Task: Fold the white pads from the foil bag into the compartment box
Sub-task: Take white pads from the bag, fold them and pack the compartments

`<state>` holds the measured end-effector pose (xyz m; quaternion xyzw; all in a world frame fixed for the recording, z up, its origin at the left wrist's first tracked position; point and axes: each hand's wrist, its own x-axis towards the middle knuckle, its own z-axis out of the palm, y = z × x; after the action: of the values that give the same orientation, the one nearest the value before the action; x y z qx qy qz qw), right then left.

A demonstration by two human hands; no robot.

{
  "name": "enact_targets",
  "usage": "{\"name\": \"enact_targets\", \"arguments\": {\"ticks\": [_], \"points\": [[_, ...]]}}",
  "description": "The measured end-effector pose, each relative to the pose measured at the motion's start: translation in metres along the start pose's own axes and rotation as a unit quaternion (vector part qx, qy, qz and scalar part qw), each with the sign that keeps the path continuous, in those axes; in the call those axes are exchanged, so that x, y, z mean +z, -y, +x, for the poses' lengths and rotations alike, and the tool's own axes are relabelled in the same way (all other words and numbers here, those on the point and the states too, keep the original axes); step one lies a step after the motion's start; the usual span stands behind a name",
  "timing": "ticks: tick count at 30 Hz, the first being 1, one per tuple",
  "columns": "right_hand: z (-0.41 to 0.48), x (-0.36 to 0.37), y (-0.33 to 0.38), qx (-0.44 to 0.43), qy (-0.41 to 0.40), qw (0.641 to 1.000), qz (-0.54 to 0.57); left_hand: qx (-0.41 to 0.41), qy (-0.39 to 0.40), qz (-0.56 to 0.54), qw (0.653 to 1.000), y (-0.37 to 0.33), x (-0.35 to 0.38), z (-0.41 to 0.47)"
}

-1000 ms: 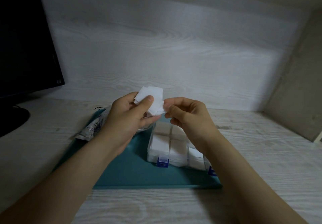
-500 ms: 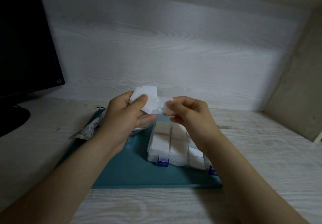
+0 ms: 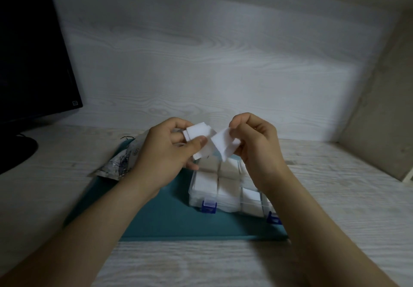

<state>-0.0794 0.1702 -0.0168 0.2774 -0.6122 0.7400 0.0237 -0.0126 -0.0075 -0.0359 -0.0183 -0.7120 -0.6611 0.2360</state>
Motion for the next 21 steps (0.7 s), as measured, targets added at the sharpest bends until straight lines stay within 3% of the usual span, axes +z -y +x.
{"name": "enact_targets", "arguments": {"ticks": [11,21], "points": [[-0.0014,-0.0016,0.0018,-0.026,0.045,0.997,-0.065,0.021,0.053,0.039,0.998,0.0007,0.0003,-0.0007],[0.0001,0.0005,-0.0015,-0.065,0.01,0.989,-0.133,-0.022,0.095,-0.027,0.995,-0.0016,0.0024,-0.0006]]}}
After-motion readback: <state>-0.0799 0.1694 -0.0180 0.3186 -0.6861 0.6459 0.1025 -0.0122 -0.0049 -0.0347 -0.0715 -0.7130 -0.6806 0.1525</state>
